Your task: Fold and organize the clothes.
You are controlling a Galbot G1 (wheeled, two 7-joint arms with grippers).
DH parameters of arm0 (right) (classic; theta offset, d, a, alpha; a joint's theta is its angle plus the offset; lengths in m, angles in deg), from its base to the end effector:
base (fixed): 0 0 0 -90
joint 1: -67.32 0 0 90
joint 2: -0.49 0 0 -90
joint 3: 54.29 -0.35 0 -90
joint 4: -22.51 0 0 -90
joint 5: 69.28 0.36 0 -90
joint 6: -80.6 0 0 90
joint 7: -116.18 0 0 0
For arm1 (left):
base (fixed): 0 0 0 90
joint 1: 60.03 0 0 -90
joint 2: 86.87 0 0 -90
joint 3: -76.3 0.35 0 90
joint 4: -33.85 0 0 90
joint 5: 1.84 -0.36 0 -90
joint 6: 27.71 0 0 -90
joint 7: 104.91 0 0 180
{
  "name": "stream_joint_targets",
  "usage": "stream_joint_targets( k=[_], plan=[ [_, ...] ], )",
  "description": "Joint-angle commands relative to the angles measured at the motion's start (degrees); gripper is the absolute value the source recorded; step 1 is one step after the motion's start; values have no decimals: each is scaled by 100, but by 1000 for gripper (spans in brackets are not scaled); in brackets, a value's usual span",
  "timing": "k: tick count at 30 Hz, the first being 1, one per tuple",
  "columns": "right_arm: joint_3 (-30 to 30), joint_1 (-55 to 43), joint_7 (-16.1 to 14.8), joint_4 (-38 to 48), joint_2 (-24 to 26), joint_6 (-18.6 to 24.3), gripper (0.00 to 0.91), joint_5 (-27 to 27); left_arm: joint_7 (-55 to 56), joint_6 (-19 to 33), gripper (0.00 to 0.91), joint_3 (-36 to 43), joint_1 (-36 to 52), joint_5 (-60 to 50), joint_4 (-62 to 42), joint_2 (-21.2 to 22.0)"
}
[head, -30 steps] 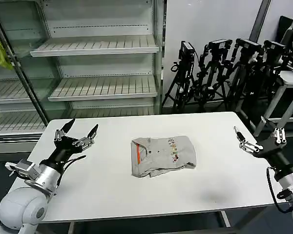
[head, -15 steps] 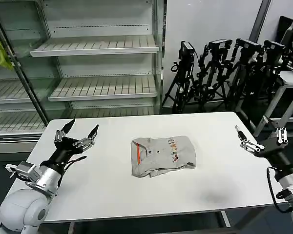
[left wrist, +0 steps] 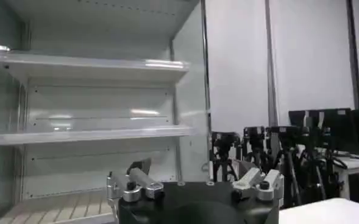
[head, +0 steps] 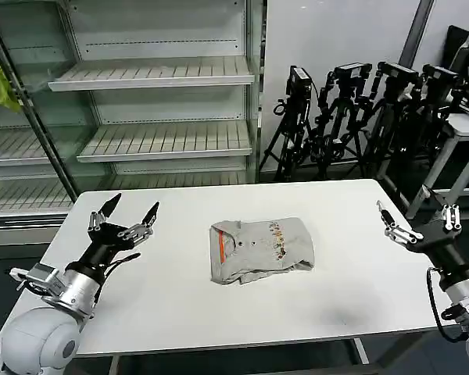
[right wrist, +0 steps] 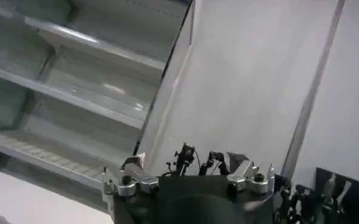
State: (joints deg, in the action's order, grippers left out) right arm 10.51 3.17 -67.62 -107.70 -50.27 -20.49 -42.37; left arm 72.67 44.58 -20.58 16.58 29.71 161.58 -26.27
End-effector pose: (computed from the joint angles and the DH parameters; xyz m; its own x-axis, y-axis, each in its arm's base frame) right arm 0.2164 -0.1650 -0.1238 -0.9782 -0.1573 -0.1356 -0.1014 0.9315 -0.3493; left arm 0.2527 0.0934 -0.1591 -0.9597 0.2689 -0.0819 0.2677 0.9632 0.0251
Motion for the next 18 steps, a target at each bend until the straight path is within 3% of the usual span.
stream_joint_targets(
  k=[1, 10, 18],
  plan=[
    [46, -19, 34, 28, -17, -1, 907, -11, -1, -5, 907, 13, -47, -58, 25, 67],
    [128, -75, 355, 51, -44, 36, 907, -177, 1, -15, 907, -10, -26, -89, 89, 103],
    [130, -103, 330, 43, -35, 40, 907, -221, 8, -15, 907, 18, -44, -108, 122, 159]
  ],
)
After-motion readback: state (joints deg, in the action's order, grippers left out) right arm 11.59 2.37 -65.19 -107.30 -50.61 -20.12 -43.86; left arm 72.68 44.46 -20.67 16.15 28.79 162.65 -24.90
